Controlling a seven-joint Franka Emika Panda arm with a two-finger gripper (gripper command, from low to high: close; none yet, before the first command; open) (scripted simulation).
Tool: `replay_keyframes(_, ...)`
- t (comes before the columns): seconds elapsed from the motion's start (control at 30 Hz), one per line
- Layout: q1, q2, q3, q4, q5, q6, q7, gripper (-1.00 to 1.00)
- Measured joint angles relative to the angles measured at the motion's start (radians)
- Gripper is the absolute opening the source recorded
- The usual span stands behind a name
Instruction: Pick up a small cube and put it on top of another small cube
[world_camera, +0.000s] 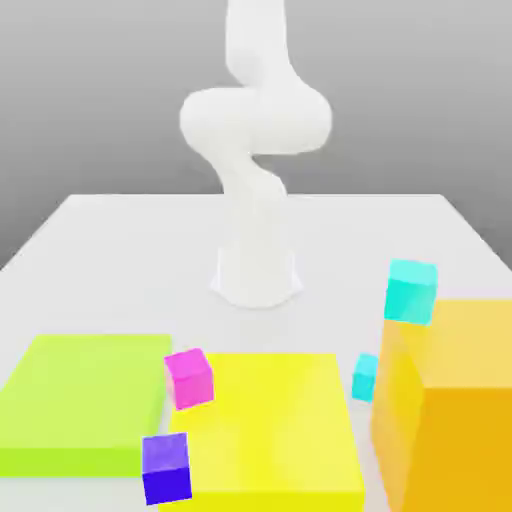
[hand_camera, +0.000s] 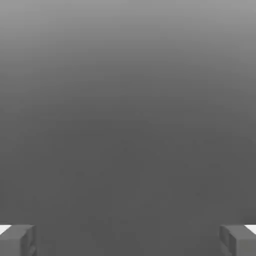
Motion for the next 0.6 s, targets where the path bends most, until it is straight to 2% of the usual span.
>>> replay_keyframes(0.2, 0.198, 0.209, 0.061, -0.109, 0.103, -0.050, -0.158, 0.00)
replay_keyframes(0.43, 0.410, 0.465, 0.145, -0.246, 0.280, -0.101, -0.370, 0.00)
replay_keyframes(0.6, 0.448, 0.584, 0.196, -0.338, 0.325, -0.021, -0.269, 0.00)
